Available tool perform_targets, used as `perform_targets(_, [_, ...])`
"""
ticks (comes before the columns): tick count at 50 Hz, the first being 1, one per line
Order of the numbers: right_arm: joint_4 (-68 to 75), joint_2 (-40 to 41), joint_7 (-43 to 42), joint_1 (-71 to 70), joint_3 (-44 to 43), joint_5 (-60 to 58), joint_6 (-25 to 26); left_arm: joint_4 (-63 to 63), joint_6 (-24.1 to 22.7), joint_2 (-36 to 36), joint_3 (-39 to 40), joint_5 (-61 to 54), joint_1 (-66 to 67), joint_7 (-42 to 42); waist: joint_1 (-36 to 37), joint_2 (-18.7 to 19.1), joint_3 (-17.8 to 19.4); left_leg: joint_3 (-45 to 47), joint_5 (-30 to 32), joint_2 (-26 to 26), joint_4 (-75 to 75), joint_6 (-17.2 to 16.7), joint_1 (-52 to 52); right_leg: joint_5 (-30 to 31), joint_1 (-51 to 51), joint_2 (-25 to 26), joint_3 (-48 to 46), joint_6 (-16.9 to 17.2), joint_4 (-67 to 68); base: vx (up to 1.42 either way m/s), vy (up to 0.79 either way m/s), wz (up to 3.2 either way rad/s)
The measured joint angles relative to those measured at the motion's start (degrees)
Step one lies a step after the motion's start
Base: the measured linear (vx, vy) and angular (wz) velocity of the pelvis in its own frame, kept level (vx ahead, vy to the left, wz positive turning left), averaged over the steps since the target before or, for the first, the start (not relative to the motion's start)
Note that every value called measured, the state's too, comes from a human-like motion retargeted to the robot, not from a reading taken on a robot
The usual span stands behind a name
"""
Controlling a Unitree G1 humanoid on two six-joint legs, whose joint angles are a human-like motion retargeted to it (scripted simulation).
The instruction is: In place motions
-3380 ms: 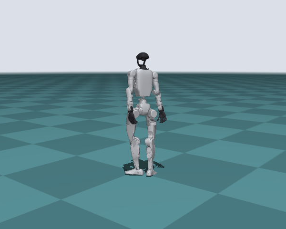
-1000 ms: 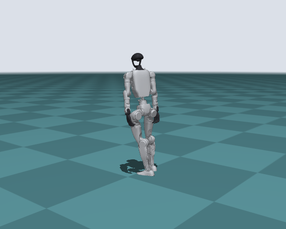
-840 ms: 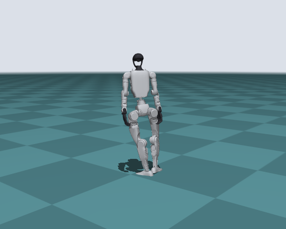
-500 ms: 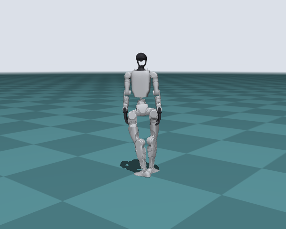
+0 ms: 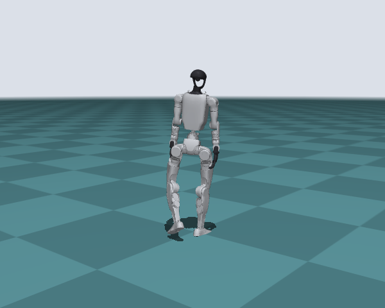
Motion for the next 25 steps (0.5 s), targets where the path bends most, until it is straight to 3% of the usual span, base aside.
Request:
perform_targets(3, [-0.88,-0.73,0.12,-1.06,0.63,-0.74,-0.13,1.37,0.37,-0.12,0.96,0.04,0.17,1.11,1.83,0.33,2.12,-13.51,-0.76,-3.47,4.07,-4.07,-5.85,1.12,0.4,1.09,2.69,-0.3,-0.71,-0.22,0.04,-0.85])
perform_targets(8, [-1.93,-1.8,-0.02,-1.69,0.62,-1.1,-0.38,1.74,0.24,-1.08,3.2,-2.49,1.18,0.19,1.71,0.62,3.27,-14.05,-5.78,-2.01,4.98,-1.45,-7.92,2.07,0.1,0.79,4.62,-0.04,-0.95,-0.13,0.03,-0.37])
perform_targets(13, [-1.27,-2.34,-0.36,-0.47,-0.39,-0.77,-0.27,2.06,0.57,-2.1,4.04,-4.31,1.48,-0.19,3.59,0.8,3.02,-15.35,-9.11,-4.63,-1.95,-2.93,-8.98,2.61,-0.23,1.03,7.89,0.23,-1.4,-0.02,-0.01,-0.6])
perform_targets(18, [1.54,-2.53,-0.99,0.9,-1.3,-0.55,0.35,0.86,1.01,-1.52,0.42,-0.61,1.0,0.84,12.83,-0.84,4.15,-8.78,-9.8,-7.74,-14.55,-5.07,-7.78,3.53,-0.47,2.29,17.67,0.4,-1.71,0.06,-0.07,-1.53])
perform_targets(20, [2.57,-2.59,-0.89,1.5,-2.24,-0.98,0.69,-0.02,1.09,-0.95,-1.89,1.53,0.78,1.2,9.02,2.42,3.4,-12.93,-7.01,-7.47,-21.97,-6.64,-5.93,2.64,0.49,4.55,12.45,0.41,-2.06,0.13,-0.12,1.38])
perform_targets(22, [3.28,-2.66,-0.62,2.15,-2.49,-1.46,1.09,-0.72,0.47,-0.72,-3.08,2.8,0.71,1.17,3.77,5.09,2.54,-15.49,-1.26,-8.12,-27.24,-3.9,-4.65,1.61,1.43,5.85,6.65,0.71,-2.42,0.17,-0.16,2.07])
perform_targets(25, [4.1,-2.37,-0.7,2.95,-2.54,-2.3,1.83,-1.21,0.38,-0.87,-3.12,3.31,0.48,0.79,1.33,5.72,1.29,-17.11,-1.36,-8.27,-28.71,-5.28,-4.76,1.2,1.25,5.68,4.98,1.27,-2.25,0.17,-0.19,0.57])
